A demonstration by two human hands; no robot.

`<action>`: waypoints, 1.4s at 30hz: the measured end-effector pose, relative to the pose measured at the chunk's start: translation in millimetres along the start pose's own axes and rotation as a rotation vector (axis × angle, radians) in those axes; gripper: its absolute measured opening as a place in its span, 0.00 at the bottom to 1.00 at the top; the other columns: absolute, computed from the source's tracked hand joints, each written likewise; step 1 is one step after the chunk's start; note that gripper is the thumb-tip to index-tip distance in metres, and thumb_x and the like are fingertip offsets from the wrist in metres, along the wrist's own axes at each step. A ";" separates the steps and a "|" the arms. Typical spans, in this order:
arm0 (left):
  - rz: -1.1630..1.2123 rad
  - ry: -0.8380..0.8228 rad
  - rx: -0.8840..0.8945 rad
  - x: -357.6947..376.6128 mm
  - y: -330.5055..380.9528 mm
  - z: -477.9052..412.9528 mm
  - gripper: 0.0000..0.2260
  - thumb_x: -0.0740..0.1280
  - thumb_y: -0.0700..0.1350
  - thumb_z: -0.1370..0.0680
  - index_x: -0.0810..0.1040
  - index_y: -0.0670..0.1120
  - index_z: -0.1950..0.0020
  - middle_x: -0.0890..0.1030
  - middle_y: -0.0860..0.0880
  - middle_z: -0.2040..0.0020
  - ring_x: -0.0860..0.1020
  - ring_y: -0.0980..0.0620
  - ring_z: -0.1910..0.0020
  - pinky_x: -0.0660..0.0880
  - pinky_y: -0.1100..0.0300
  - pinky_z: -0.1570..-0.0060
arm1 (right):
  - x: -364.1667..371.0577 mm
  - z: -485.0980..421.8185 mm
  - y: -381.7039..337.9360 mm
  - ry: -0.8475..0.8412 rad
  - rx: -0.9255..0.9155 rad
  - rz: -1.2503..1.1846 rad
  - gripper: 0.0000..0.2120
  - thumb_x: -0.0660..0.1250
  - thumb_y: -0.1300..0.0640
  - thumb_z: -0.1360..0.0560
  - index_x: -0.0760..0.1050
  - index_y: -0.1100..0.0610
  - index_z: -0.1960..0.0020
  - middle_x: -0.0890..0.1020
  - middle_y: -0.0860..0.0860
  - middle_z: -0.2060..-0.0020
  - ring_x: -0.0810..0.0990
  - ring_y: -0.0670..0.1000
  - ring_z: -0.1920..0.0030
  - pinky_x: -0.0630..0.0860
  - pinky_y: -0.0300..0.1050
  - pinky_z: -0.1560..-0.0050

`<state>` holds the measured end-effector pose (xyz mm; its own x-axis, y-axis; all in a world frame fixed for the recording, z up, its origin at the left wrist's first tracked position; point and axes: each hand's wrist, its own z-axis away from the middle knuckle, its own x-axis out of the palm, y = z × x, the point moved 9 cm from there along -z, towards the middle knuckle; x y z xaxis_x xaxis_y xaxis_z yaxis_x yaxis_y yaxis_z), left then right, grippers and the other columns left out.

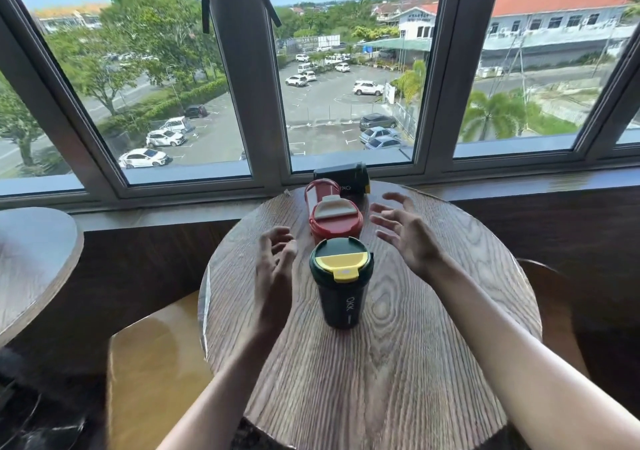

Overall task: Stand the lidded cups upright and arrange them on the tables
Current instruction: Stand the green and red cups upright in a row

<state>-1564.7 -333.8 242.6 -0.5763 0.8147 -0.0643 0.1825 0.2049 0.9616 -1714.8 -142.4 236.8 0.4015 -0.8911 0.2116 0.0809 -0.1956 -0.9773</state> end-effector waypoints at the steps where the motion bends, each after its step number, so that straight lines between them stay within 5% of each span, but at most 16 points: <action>1: -0.019 -0.025 -0.008 7.3 7.3 -13.2 0.18 0.62 0.50 0.26 0.73 0.47 0.38 0.78 0.53 0.48 0.77 0.59 0.48 0.72 0.65 0.53 | -5.4 -4.8 -0.1 0.039 0.008 0.052 0.12 0.60 0.63 0.22 0.71 0.49 0.42 0.80 0.55 0.42 0.77 0.58 0.41 0.71 0.52 0.41; 4: -0.063 -0.182 -0.088 35.8 13.1 -50.7 0.22 0.66 0.52 0.28 0.74 0.47 0.36 0.79 0.49 0.44 0.78 0.56 0.44 0.74 0.65 0.51 | -18.9 -28.4 4.8 0.106 0.069 0.236 0.14 0.64 0.59 0.22 0.72 0.55 0.37 0.80 0.59 0.41 0.79 0.60 0.40 0.74 0.53 0.40; 8: -0.063 -0.400 -0.246 61.0 4.6 -82.2 0.25 0.70 0.50 0.29 0.75 0.48 0.33 0.78 0.43 0.35 0.77 0.47 0.37 0.75 0.53 0.37 | -27.1 -79.1 7.2 0.083 0.114 0.380 0.21 0.68 0.59 0.25 0.69 0.57 0.33 0.78 0.55 0.43 0.77 0.54 0.45 0.72 0.51 0.39; 12: -0.018 -0.527 -0.327 75.0 -4.9 -82.9 0.23 0.72 0.39 0.29 0.76 0.43 0.34 0.83 0.45 0.44 0.82 0.51 0.48 0.78 0.67 0.53 | -29.3 -140.5 9.1 0.031 0.133 0.446 0.33 0.74 0.57 0.28 0.63 0.56 0.28 0.72 0.53 0.41 0.73 0.54 0.38 0.67 0.45 0.38; 18: 0.108 -0.468 -0.425 73.5 -19.5 -82.1 0.23 0.70 0.37 0.30 0.77 0.41 0.35 0.82 0.44 0.47 0.81 0.49 0.49 0.78 0.65 0.52 | -25.4 -210.1 23.8 -0.136 0.155 0.519 0.56 0.82 0.51 0.39 0.52 0.56 0.22 0.66 0.56 0.27 0.65 0.56 0.27 0.63 0.53 0.26; 21: 0.105 -0.470 -0.435 72.9 -20.6 -80.9 0.24 0.70 0.36 0.30 0.76 0.40 0.33 0.82 0.43 0.46 0.80 0.49 0.48 0.78 0.65 0.52 | -22.4 -218.8 25.9 -0.195 0.149 0.484 0.50 0.81 0.60 0.37 0.55 0.59 0.23 0.67 0.60 0.28 0.71 0.53 0.32 0.68 0.46 0.31; 25: 0.114 -0.447 -0.436 71.5 -21.3 -80.4 0.22 0.69 0.35 0.30 0.78 0.41 0.35 0.82 0.42 0.46 0.80 0.49 0.48 0.78 0.64 0.50 | -24.4 -215.5 27.6 -0.194 0.095 0.424 0.41 0.83 0.59 0.43 0.68 0.59 0.35 0.78 0.57 0.43 0.80 0.41 0.55 0.78 0.42 0.46; 27: 0.107 -0.450 -0.437 72.4 -19.6 -78.9 0.21 0.69 0.36 0.30 0.79 0.43 0.36 0.82 0.41 0.45 0.80 0.47 0.47 0.77 0.62 0.47 | -32.3 -207.0 22.6 -0.095 0.028 0.469 0.44 0.83 0.50 0.44 0.67 0.56 0.33 0.78 0.56 0.42 0.80 0.48 0.50 0.78 0.50 0.41; 31: 0.047 -0.457 -0.427 71.7 -16.8 -81.8 0.26 0.73 0.39 0.32 0.77 0.42 0.34 0.82 0.42 0.45 0.80 0.47 0.47 0.78 0.63 0.52 | -49.4 -176.0 6.0 0.072 -0.159 0.556 0.40 0.82 0.55 0.37 0.66 0.59 0.30 0.74 0.58 0.39 0.74 0.48 0.46 0.69 0.32 0.45; 33: -0.001 -0.465 -0.414 72.1 -9.9 -79.0 0.28 0.75 0.44 0.35 0.78 0.45 0.35 0.82 0.42 0.43 0.80 0.46 0.46 0.76 0.60 0.48 | -56.9 -152.4 -1.5 0.145 -0.237 0.597 0.40 0.81 0.54 0.36 0.66 0.55 0.29 0.69 0.60 0.35 0.71 0.53 0.38 0.66 0.34 0.40; 37: -0.189 -0.411 -0.264 68.8 17.5 -68.0 0.25 0.73 0.43 0.25 0.70 0.50 0.29 0.78 0.51 0.40 0.79 0.70 0.51 0.72 0.77 0.56 | -64.0 -99.5 -16.9 0.252 -0.303 0.693 0.41 0.80 0.53 0.36 0.65 0.51 0.28 0.66 0.58 0.34 0.68 0.57 0.33 0.68 0.49 0.35; 40: -0.093 -0.280 -0.205 51.2 21.0 -53.2 0.37 0.75 0.56 0.33 0.65 0.54 0.27 0.72 0.48 0.31 0.75 0.56 0.36 0.75 0.61 0.40 | -61.3 -47.8 -34.7 0.318 -0.361 0.729 0.41 0.81 0.54 0.38 0.65 0.52 0.29 0.68 0.57 0.34 0.70 0.57 0.35 0.69 0.56 0.34; 42: -0.054 -0.221 -0.182 38.3 18.5 -38.0 0.39 0.74 0.59 0.37 0.67 0.57 0.28 0.71 0.48 0.28 0.71 0.49 0.30 0.71 0.49 0.32 | -58.4 -14.9 -42.3 0.319 -0.384 0.744 0.40 0.81 0.55 0.39 0.66 0.52 0.31 0.71 0.56 0.36 0.71 0.56 0.37 0.69 0.49 0.39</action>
<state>-1613.7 -319.4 268.0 -0.3904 0.9077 -0.1540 -0.0015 0.1667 0.9860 -1755.3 -88.2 265.9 -0.0495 -0.9023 -0.4283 -0.4328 0.4059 -0.8050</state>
